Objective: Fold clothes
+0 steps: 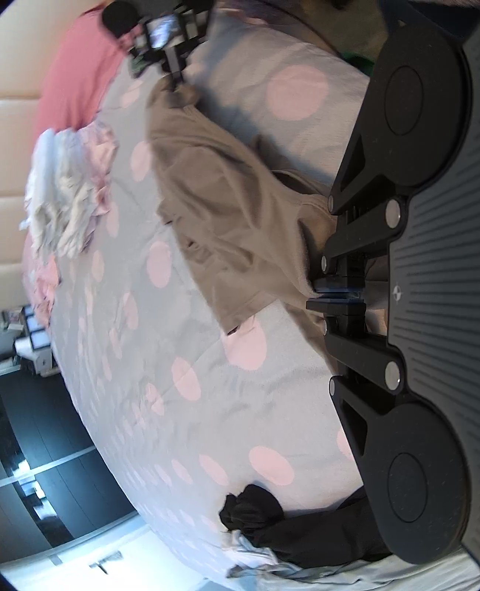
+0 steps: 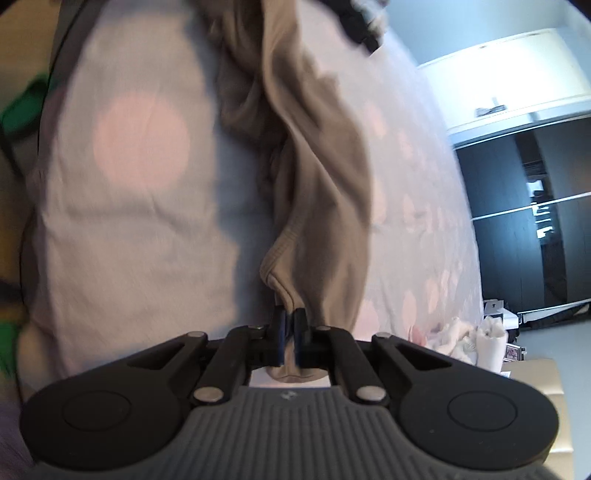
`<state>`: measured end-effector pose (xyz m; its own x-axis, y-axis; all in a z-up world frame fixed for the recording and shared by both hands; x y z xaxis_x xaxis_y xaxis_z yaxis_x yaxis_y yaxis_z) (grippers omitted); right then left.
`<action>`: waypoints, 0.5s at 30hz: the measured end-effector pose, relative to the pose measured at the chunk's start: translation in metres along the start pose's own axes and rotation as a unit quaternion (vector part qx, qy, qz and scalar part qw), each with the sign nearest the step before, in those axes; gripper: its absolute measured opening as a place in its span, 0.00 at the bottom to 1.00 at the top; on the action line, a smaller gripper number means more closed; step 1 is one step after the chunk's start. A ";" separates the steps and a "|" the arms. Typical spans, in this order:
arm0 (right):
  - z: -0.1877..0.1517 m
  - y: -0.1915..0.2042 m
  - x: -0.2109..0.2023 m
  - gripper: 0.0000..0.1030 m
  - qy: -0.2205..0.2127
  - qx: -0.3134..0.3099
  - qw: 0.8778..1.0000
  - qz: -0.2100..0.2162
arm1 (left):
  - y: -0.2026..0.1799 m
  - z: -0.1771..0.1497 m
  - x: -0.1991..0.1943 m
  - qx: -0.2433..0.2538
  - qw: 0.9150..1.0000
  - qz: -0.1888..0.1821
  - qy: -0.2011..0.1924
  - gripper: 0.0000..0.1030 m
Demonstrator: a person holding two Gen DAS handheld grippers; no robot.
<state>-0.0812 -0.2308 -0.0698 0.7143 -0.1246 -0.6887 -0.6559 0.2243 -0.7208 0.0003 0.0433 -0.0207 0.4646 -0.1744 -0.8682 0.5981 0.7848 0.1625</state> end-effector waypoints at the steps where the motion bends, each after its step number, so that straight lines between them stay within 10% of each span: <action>1: 0.001 -0.002 -0.007 0.05 -0.010 0.011 1.000 -0.006 | 0.003 0.002 -0.003 -0.012 1.000 0.000 -0.008 0.01; 15: -0.018 -0.140 -0.122 0.02 -0.129 0.296 0.941 -0.097 | 0.050 0.058 -0.113 -0.134 0.973 -0.011 -0.187 0.01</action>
<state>-0.0809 -0.2641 0.1142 0.8924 0.0022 -0.4513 -0.3096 0.7306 -0.6086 0.0155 0.0675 0.1124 0.6897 -0.3572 -0.6299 0.4412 0.8970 -0.0257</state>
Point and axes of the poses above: each gripper's, at about its wrist camera, not at the fingertips, and x roughly the way its jaws point, y to its left, z to its top, the point moved 3 cm from there along x, roughly the way its jaws point, and after that the axes turned 11 degrees about y, right-handed, at the moved point
